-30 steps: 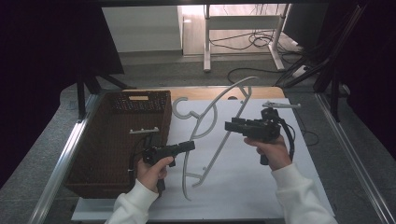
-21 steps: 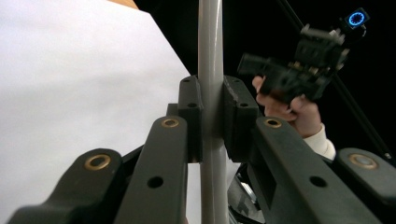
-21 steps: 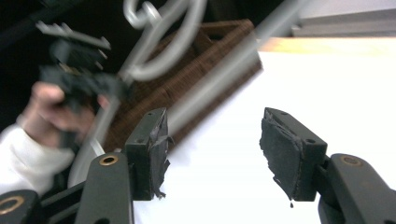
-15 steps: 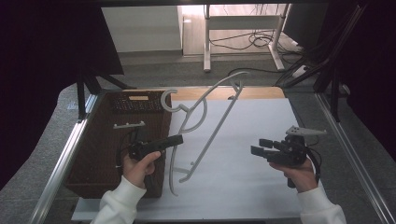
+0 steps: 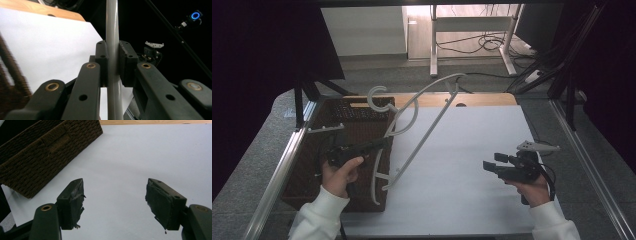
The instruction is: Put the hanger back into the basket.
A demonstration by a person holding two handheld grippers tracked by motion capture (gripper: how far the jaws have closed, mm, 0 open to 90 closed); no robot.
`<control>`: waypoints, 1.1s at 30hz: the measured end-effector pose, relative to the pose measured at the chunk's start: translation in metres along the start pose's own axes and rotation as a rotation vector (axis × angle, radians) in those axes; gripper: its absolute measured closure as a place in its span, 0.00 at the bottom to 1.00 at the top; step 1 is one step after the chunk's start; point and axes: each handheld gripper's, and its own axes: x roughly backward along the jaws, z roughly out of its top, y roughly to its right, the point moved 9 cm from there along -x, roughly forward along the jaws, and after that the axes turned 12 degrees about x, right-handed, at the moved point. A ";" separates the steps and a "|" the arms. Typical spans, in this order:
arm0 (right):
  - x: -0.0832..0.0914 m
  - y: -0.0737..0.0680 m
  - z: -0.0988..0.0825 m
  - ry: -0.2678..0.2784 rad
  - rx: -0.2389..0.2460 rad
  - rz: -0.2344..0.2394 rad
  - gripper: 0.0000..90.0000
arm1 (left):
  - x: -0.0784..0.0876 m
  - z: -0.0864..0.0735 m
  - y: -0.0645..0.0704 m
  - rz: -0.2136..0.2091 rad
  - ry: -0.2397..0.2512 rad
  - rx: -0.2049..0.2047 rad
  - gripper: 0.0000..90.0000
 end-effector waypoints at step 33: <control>-0.001 0.005 -0.008 -0.029 0.013 -0.022 0.35 | 0.094 0.037 -0.045 0.163 0.130 -0.008 0.89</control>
